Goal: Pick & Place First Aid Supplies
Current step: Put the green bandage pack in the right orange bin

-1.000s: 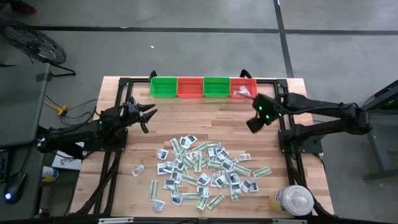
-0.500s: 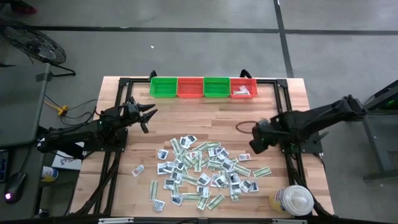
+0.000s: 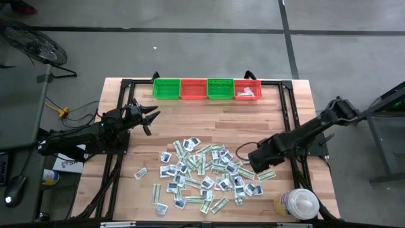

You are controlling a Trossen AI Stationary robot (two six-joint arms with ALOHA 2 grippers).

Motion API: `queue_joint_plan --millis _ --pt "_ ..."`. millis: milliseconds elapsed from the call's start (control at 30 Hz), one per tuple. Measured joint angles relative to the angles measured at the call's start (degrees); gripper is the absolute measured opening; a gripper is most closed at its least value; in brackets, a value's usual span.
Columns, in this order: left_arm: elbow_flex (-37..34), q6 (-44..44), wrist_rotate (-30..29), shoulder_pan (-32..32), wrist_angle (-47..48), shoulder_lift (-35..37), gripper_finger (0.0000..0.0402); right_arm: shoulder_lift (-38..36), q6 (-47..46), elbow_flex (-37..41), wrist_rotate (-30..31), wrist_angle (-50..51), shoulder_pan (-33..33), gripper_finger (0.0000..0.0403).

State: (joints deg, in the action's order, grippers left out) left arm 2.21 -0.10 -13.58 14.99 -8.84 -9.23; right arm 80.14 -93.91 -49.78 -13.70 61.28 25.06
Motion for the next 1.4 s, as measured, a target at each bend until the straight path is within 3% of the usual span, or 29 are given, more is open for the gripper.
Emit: queue_joint_plan --millis 367,533,700,967,1400 --pt "-0.01 0.00 0.01 0.00 0.01 0.00 0.0122 7.03 -6.28 0.00 -6.22 -3.37 4.04 0.0154" --pt "0.01 0.00 0.02 -0.01 0.00 0.02 0.0122 8.49 -7.11 0.02 -6.09 -5.18 4.33 0.0156" --pt "-0.01 0.00 0.00 0.01 0.00 0.00 0.0122 9.08 -8.02 0.30 -4.21 -5.34 4.36 0.0194" --pt "-0.01 0.00 0.02 -0.01 0.00 0.00 0.0122 7.03 -11.87 9.83 -5.70 -20.59 4.37 0.0264" --pt "0.01 0.00 0.02 -0.01 0.00 0.01 0.0122 6.20 -8.78 15.76 -5.71 -28.44 4.14 0.0257"
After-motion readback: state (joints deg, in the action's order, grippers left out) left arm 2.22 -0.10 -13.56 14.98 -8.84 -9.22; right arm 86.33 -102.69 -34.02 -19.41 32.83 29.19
